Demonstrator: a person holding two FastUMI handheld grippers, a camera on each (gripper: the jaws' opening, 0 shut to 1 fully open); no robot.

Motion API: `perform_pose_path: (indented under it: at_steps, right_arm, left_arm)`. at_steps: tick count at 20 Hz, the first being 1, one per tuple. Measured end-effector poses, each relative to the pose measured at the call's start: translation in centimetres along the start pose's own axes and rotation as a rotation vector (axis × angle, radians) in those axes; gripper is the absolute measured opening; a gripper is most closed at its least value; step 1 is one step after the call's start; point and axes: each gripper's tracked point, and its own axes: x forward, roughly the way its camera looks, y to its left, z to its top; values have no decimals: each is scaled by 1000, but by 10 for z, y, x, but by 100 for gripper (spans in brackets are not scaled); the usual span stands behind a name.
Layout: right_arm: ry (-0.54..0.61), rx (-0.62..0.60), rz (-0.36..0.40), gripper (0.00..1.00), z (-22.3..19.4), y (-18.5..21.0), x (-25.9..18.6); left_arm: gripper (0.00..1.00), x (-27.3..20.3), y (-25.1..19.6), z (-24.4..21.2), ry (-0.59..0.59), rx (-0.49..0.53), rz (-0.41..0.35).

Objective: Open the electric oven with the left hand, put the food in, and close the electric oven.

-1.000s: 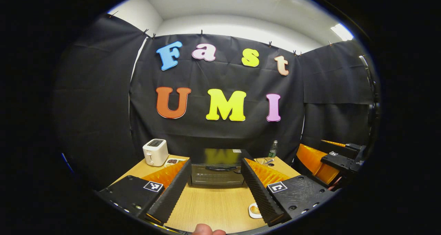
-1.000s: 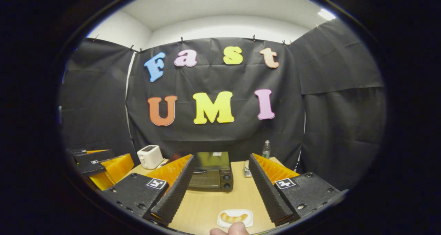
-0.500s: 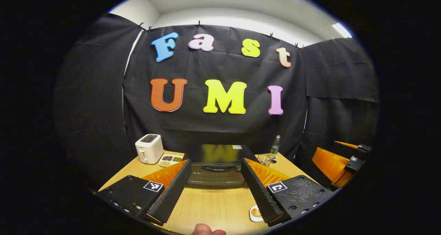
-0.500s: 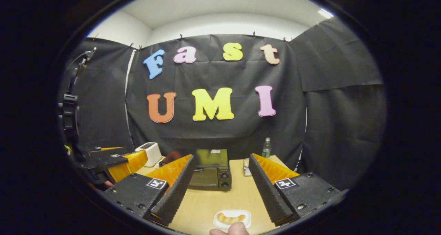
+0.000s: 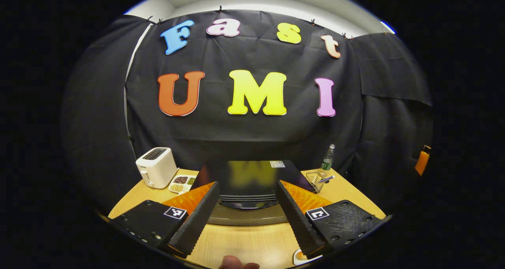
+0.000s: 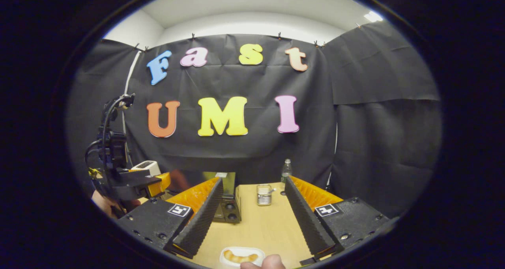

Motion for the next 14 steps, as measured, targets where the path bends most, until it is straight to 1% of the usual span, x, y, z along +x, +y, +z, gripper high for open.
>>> perform_pose_path:
  at_steps: [3, 6, 9, 10, 11, 12, 13, 14]
  right_arm:
    - [43, 11, -57, 98, -6, -25, 17]
    - [64, 30, -110, 98, -8, -45, 27]
    - [70, 23, -143, 98, -8, -56, 26]
    - [75, 16, -150, 98, -10, -58, 24]
    - [80, 10, -158, 98, -12, -61, 21]
    - [84, 9, -167, 98, -13, -64, 20]
    - [89, 13, -170, 98, -15, -65, 18]
    - [94, 17, -172, 98, -18, -64, 16]
  left_arm:
    - [94, 34, -7, -22, 48, 21, -11]
    - [94, 61, -9, -52, 112, 20, -6]
    - [94, 78, -11, -79, 175, -5, 4]
    - [95, 73, -8, -79, 181, 6, 31]
    - [85, 81, -9, -72, 139, 19, 26]
    - [93, 85, -14, -74, 149, 29, 17]
    - [93, 81, -13, -85, 175, 49, 31]
    - [98, 79, -13, -79, 128, 68, 39]
